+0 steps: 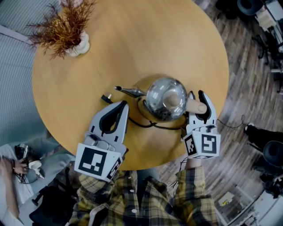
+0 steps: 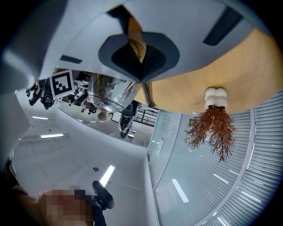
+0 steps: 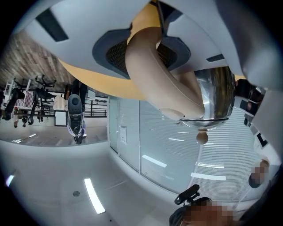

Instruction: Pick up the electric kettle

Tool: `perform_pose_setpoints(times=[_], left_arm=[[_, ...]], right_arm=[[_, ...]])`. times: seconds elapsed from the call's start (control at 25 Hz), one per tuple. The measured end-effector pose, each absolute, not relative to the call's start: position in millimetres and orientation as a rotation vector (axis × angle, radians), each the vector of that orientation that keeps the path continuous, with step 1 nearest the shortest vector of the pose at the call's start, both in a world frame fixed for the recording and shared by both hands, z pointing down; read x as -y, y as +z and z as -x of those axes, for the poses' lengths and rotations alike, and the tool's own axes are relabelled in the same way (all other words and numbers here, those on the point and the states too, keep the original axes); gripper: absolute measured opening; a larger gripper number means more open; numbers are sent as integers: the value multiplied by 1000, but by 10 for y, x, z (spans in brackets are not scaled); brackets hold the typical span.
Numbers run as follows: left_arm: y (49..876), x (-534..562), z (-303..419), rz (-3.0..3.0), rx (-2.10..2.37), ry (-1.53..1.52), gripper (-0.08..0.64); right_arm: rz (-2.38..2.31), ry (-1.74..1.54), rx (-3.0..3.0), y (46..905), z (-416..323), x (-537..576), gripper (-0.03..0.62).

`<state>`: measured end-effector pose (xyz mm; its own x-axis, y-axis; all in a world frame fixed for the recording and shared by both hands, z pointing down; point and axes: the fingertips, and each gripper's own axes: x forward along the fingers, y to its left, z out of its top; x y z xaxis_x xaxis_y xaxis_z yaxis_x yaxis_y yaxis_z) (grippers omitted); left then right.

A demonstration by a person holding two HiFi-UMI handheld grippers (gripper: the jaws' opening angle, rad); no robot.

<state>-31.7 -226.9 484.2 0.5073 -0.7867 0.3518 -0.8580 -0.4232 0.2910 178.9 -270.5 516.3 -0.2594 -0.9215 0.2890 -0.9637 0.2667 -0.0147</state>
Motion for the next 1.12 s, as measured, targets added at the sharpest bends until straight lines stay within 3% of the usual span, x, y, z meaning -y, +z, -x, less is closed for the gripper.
perform_pose_setpoints(times=[0.2,1.12], left_arm=[[4845,2267,319,-2322,1351,220,2],[4665,2251,424,-2314,1407,188,2]], right_arm=[[-1787,246,2286,5155,-1790,2741,92],[-1976,215,2258,5029,-1847,2731,81]])
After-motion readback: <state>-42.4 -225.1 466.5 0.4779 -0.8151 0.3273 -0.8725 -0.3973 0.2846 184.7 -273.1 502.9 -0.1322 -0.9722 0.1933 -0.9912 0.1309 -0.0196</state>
